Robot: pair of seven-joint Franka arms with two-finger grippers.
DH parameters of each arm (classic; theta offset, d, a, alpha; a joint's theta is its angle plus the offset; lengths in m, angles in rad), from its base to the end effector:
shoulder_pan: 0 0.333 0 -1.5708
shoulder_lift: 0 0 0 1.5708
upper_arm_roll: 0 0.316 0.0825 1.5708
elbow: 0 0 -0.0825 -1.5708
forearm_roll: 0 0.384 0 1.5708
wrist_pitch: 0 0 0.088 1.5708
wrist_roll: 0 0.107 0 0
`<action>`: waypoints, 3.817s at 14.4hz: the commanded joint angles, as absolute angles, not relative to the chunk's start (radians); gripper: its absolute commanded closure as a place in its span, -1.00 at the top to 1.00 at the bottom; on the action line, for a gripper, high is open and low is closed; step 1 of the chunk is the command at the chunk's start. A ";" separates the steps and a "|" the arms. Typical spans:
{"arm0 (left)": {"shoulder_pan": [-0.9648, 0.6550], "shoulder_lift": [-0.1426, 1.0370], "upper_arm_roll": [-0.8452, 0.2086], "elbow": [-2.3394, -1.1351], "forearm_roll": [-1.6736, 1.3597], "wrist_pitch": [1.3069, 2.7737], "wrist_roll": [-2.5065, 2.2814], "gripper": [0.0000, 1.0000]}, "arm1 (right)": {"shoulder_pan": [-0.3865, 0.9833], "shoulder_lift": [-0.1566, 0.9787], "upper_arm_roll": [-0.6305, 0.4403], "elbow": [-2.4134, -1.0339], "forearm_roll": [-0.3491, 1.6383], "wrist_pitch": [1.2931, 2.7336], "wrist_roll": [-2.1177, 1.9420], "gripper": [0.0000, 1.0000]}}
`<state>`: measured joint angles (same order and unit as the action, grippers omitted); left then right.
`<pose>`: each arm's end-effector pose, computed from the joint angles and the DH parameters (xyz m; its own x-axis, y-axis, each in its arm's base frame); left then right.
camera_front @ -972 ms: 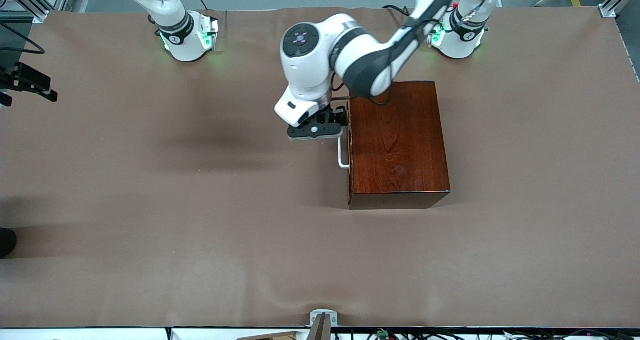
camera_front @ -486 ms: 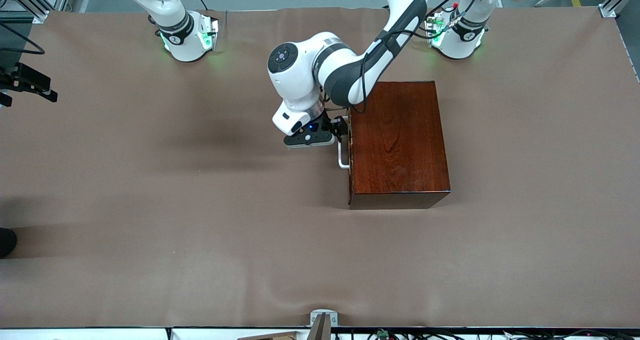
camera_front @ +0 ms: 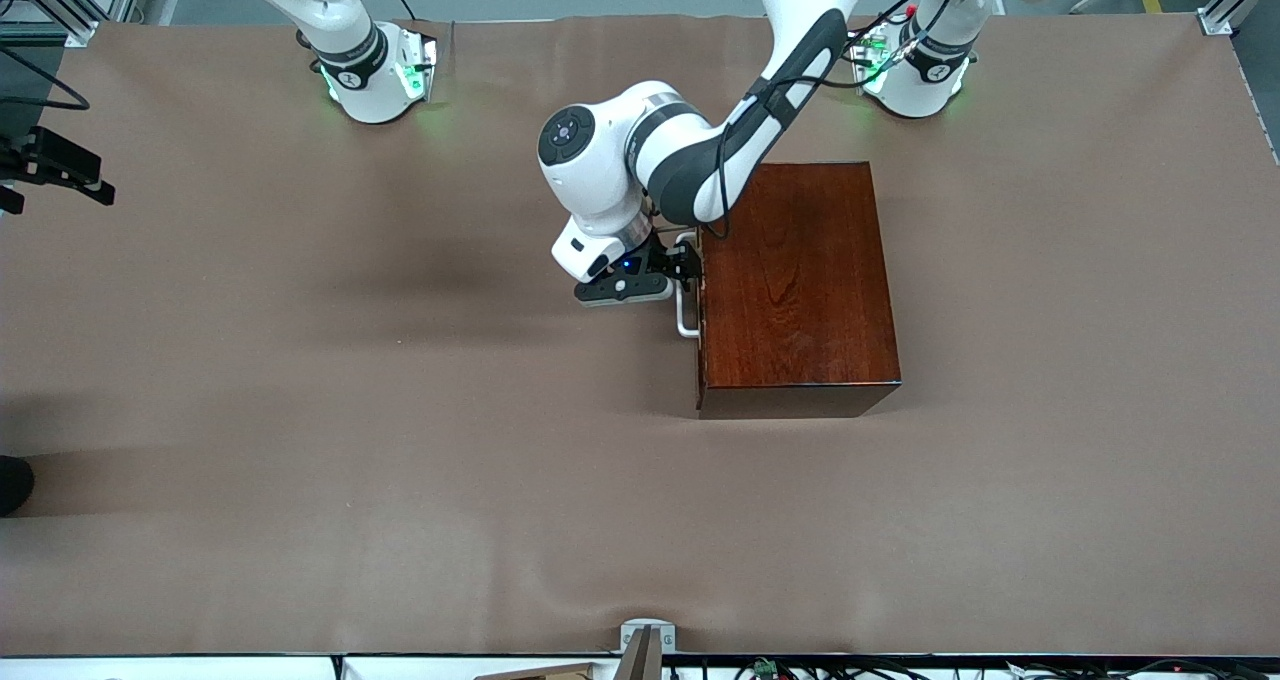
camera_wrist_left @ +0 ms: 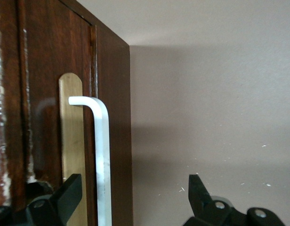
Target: Open drawer, take yellow block, close drawer
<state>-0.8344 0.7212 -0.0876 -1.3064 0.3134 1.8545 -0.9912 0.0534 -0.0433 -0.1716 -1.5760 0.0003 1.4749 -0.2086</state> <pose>0.4660 -0.5515 0.3034 0.9953 -0.0399 0.0882 -0.0147 -0.9628 -0.2697 0.5272 -0.0648 0.6371 0.9943 0.0911 -0.0555 0.0901 -0.9957 -0.0196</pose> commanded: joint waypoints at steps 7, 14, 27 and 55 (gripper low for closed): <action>-0.842 0.765 -0.090 -1.269 0.324 1.876 -1.095 1.00 | 0.038 -0.015 -0.164 -1.534 -0.002 1.462 -0.219 1.00; -0.877 0.791 -0.107 -1.266 0.302 2.008 -1.215 1.00 | 0.037 -0.015 -0.164 -1.534 -0.002 1.462 -0.221 1.00; -0.945 0.850 -0.110 -1.216 0.284 2.241 -1.371 1.00 | 0.023 -0.008 -0.164 -1.545 -0.005 1.459 -0.216 1.00; -0.968 0.799 -0.113 -1.218 0.258 2.321 -1.379 1.00 | 0.061 0.066 -0.155 -1.537 0.012 1.395 0.067 1.00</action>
